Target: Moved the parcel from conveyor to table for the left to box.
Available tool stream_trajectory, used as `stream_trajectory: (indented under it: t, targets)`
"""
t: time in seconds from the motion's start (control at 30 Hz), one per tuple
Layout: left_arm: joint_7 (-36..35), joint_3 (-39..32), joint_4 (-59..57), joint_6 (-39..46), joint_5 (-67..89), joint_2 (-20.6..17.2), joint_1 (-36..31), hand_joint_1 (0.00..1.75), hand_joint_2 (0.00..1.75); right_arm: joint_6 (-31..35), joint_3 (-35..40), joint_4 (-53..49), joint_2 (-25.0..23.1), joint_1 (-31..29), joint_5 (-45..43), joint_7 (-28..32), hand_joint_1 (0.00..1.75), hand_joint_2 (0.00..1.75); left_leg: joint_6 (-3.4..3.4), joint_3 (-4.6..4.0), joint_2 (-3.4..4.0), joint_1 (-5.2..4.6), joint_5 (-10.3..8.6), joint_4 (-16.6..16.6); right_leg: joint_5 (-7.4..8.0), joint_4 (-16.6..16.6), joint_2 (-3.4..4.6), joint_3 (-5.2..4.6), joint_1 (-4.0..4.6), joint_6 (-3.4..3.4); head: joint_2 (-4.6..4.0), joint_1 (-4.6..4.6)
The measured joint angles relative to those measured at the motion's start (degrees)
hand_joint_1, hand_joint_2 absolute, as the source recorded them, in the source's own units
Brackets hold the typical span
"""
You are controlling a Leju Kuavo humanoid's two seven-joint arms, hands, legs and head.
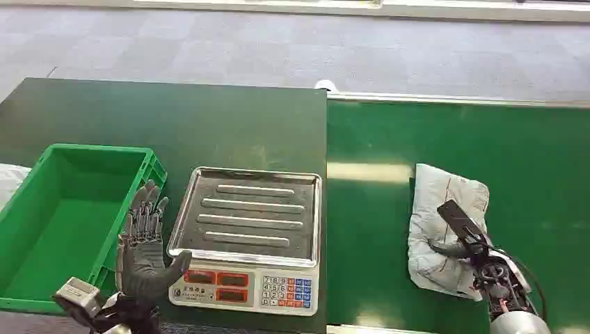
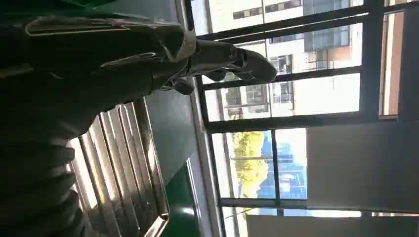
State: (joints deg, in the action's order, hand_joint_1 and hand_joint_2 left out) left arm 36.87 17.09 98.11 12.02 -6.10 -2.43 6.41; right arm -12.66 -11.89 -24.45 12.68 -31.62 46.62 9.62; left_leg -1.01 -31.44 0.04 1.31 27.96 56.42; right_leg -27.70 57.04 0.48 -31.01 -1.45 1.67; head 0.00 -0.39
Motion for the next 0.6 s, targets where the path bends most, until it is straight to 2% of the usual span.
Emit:
stream_trajectory:
  t: [0.03,0.07,0.23,0.3,0.43,0.53,0.6]
  targets:
    - [0.00,0.09,-0.33,0.00,-0.02,-0.02,-0.21,0.00,1.75,-0.44,0.52,0.66,-0.22,-0.38,0.02,-0.02,1.66,1.75,0.00,0.02,0.04,0.01,0.01,0.00,0.00,0.00,0.03,0.01,0.01,0.00,0.00,-0.02]
    - [0.00,0.17,-0.68,0.00,-0.02,-0.04,-0.45,0.00,1.75,-0.63,1.03,1.38,-0.41,-0.73,0.02,-0.09,1.75,1.75,0.00,0.04,0.05,0.01,0.01,0.00,0.00,0.00,0.05,0.02,0.01,0.00,0.00,0.00]
    - [-0.50,0.57,-1.46,0.00,-0.04,-0.07,-1.10,0.00,1.75,-3.30,3.01,2.86,-1.00,-1.59,0.28,-0.24,1.75,1.75,-0.01,0.29,0.28,0.02,0.06,0.00,0.01,-0.03,0.25,0.16,0.01,-0.01,0.00,-0.02]
    - [-1.29,0.79,-1.72,-0.02,0.00,-0.02,-1.59,0.00,1.75,-2.82,4.12,2.99,-1.26,-1.82,1.72,-3.00,1.75,1.75,-0.02,0.48,0.30,0.03,0.07,0.00,0.00,-0.03,0.27,0.29,0.03,-0.01,0.00,0.00]
    - [-2.01,1.05,-1.97,0.02,0.46,0.42,-1.59,0.00,1.75,2.78,7.26,3.03,-2.36,-2.46,5.44,-11.57,1.75,1.75,-0.04,0.82,0.15,0.08,0.09,0.00,-0.08,-0.05,0.18,0.61,0.07,0.00,0.00,0.00]
    - [-2.05,1.16,-2.12,0.20,0.66,0.66,-1.32,0.00,1.75,4.20,8.48,3.04,-2.84,-2.65,5.86,-13.27,1.75,1.75,-0.04,0.83,0.11,0.08,0.09,0.00,-0.08,-0.05,0.13,0.71,0.07,0.00,0.00,0.02]
    - [-2.16,1.16,-1.99,0.66,1.31,0.83,-0.72,0.00,1.75,9.00,8.61,2.97,-3.45,-2.43,5.16,-14.05,1.75,1.75,-0.04,0.82,0.10,0.07,0.09,0.00,-0.07,-0.04,0.13,0.81,0.07,0.01,0.00,0.02]
